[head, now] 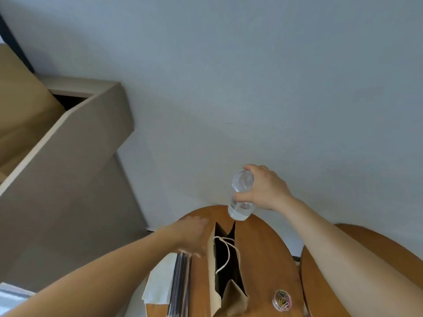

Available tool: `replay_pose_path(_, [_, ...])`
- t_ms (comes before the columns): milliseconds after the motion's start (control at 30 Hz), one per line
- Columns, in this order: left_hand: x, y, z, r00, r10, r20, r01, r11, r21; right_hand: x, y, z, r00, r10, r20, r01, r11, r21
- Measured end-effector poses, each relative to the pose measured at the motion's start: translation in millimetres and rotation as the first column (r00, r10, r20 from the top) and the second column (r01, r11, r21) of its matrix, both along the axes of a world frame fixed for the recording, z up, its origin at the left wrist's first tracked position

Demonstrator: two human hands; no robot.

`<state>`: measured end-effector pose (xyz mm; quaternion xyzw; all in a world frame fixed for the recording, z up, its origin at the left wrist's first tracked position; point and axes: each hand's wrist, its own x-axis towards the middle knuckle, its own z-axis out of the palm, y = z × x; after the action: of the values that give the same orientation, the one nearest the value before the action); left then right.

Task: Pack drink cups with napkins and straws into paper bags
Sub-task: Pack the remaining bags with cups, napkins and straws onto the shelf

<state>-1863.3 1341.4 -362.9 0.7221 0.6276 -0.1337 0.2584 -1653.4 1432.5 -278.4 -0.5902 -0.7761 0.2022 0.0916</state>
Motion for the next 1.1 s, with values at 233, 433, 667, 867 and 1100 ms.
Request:
replay_pose_path(233, [32,-40,-71,0.97,0.227,0.082,-0.209,0.96,-0.184,-14,-15,-47,0.998,-0.024,-0.063,0.023,0.999,-0.031])
replay_pose_path(433, [45,-45,-96,0.834,0.523,0.176,-0.482,0.845,-0.23,-25,-34,-75,0.998,0.031,-0.05,-0.037,0.992,-0.117])
replay_pose_path(667, [42,-45,-106,0.683,0.676,0.278,-0.631,0.737,-0.242,2,-49,-77,0.943,0.329,0.055,-0.327,0.944,-0.046])
replay_pose_path(867, [52,-43,-107,0.652,0.687,0.32,-0.617,0.726,-0.302,10,-58,-98,0.694,0.669,0.268,-0.667,0.737,-0.113])
replay_pose_path(1100, [48,-55,-117,0.675,0.661,0.329,-0.614,0.75,-0.247,-11,-64,-164,0.769,0.509,0.387,-0.427,0.859,-0.282])
